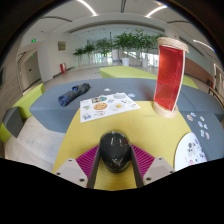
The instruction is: Arrange mouse
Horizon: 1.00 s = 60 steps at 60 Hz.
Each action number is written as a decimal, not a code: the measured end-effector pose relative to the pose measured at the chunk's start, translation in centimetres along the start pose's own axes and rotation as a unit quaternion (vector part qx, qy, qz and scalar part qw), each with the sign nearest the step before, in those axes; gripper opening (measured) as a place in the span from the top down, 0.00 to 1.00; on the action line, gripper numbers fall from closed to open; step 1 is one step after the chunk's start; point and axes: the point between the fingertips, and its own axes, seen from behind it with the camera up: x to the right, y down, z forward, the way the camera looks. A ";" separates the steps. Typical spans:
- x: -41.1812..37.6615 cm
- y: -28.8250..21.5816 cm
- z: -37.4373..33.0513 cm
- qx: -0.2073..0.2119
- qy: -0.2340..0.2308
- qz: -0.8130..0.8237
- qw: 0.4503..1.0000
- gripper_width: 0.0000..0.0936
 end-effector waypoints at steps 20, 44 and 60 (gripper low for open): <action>1.1 -2.8 -2.1 0.037 0.009 0.041 0.998 0.55; 18.0 -4.4 -12.9 0.085 0.084 0.057 0.991 0.57; 19.9 3.9 -9.8 0.010 0.077 0.065 0.995 0.57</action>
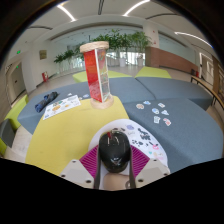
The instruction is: Arrange mouse
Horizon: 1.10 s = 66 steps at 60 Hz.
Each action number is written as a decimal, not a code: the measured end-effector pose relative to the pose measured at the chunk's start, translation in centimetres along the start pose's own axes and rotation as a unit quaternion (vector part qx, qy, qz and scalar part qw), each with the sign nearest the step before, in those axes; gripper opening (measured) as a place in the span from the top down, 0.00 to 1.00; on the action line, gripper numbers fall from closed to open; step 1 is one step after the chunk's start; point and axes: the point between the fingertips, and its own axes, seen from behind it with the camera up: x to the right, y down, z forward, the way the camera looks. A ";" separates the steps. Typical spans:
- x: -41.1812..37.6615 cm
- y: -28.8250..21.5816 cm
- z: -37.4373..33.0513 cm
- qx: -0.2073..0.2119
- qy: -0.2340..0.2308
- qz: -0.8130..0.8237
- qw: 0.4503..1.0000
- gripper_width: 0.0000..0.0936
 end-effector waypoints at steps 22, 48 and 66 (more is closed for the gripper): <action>0.8 1.0 0.4 -0.027 0.015 -0.033 0.999 0.23; -5.0 1.1 -14.4 0.026 0.005 -0.053 0.998 0.10; -11.7 2.2 -21.9 0.060 -0.021 -0.078 0.995 0.11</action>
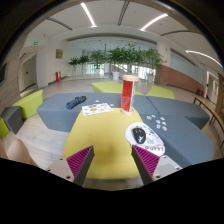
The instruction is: Arrange mouse
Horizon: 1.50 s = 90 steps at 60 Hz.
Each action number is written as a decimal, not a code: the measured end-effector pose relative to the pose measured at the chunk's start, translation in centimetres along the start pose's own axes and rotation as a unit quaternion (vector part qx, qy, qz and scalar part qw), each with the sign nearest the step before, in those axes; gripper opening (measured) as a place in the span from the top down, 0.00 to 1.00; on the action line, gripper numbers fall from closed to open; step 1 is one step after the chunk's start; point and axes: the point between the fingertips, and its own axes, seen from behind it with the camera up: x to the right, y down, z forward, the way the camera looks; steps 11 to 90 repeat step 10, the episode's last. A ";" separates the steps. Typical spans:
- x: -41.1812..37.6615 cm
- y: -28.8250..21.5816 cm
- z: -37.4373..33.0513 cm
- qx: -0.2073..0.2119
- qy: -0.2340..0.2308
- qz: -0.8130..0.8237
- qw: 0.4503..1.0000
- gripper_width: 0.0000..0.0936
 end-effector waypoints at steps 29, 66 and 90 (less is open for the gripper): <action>-0.4 -0.8 -0.1 0.020 0.001 0.045 0.999 0.11; -0.4 -0.8 -0.1 0.020 0.001 0.045 0.999 0.11; -0.4 -0.8 -0.1 0.020 0.001 0.045 0.999 0.11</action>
